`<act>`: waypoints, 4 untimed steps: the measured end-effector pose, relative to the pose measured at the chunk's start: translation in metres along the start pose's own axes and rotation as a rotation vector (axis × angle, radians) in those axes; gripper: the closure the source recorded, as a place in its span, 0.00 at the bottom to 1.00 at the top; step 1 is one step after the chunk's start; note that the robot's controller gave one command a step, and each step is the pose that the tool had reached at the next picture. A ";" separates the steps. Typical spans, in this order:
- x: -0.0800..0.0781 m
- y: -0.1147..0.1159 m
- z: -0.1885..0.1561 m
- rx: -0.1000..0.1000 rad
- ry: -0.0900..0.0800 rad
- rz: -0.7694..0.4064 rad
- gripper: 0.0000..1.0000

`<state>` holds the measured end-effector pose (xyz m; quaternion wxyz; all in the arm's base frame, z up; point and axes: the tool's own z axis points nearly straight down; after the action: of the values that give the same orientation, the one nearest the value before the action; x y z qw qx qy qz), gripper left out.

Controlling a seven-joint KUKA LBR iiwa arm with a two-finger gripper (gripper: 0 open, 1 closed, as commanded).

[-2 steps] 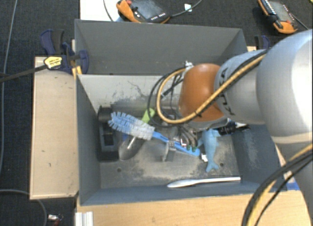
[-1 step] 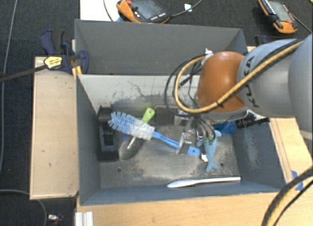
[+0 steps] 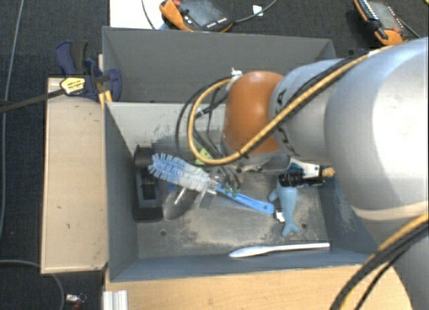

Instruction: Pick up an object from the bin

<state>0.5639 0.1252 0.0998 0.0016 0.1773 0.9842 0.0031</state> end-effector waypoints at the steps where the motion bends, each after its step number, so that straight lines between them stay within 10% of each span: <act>1: -0.002 0.001 0.030 0.004 -0.003 0.065 0.00; 2: -0.001 0.022 0.029 0.004 -0.005 0.018 1.00; 4: -0.001 0.022 0.018 0.002 -0.007 0.016 1.00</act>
Offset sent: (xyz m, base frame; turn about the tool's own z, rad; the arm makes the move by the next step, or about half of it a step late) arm 0.0084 0.0218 -0.0298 0.0213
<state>0.5727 0.1451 0.0817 0.0048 0.1853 0.9827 0.0014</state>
